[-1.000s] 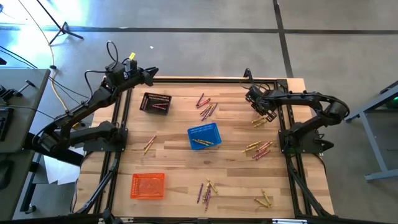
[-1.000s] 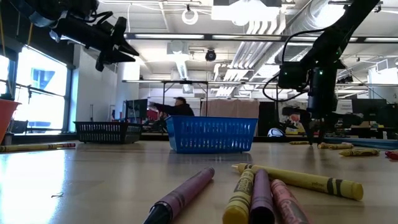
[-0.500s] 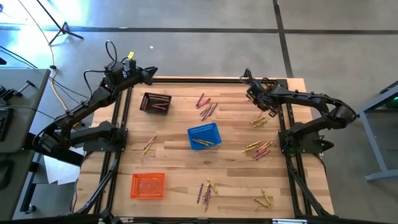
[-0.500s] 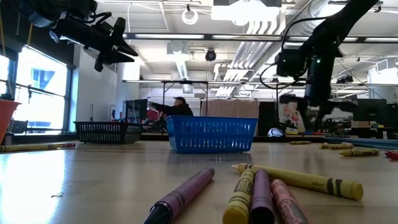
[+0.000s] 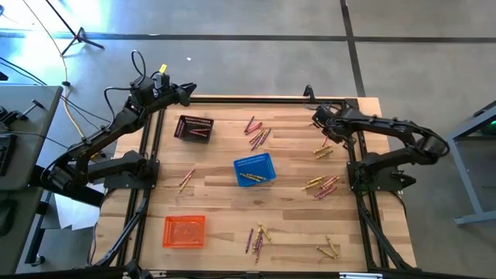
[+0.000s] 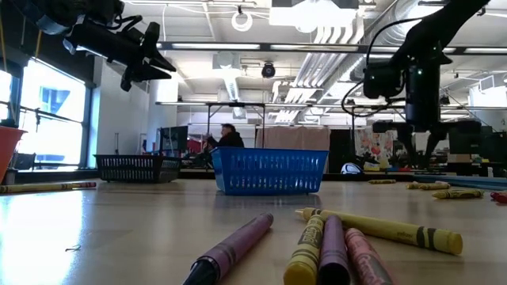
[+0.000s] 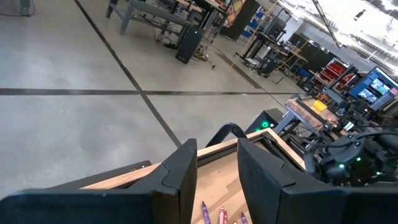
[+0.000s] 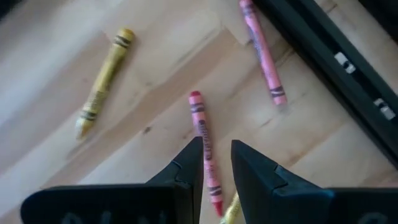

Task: Sort crayons
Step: Put the red crayon into the black basket

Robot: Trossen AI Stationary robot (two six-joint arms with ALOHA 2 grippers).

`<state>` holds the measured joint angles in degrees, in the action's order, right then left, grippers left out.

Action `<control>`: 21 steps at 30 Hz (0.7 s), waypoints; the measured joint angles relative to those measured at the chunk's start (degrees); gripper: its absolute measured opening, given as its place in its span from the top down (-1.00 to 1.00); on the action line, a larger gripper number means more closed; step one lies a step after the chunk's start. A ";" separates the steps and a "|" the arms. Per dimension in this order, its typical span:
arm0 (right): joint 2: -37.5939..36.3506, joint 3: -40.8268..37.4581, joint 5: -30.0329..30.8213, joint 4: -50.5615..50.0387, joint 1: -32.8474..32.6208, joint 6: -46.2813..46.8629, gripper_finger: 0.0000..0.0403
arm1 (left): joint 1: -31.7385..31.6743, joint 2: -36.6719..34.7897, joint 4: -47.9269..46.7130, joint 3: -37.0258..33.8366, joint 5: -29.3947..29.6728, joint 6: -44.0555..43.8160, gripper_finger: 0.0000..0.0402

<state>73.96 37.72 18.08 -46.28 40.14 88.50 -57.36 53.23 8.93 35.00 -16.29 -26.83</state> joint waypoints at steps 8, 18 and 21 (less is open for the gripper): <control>0.34 -3.95 -2.03 9.53 0.25 0.14 0.66 | 0.00 0.00 0.00 0.00 -0.15 0.00 0.48; 0.34 -7.24 -3.23 11.79 1.49 -0.05 0.66 | 0.00 0.00 0.00 0.00 -0.13 -0.09 0.48; 0.34 -8.62 -3.79 13.83 1.49 -0.04 0.66 | 0.00 0.00 0.00 0.00 -0.13 -0.07 0.48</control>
<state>74.30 29.10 14.29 -32.45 41.63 88.47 -57.36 53.23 8.93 35.00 -16.43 -26.90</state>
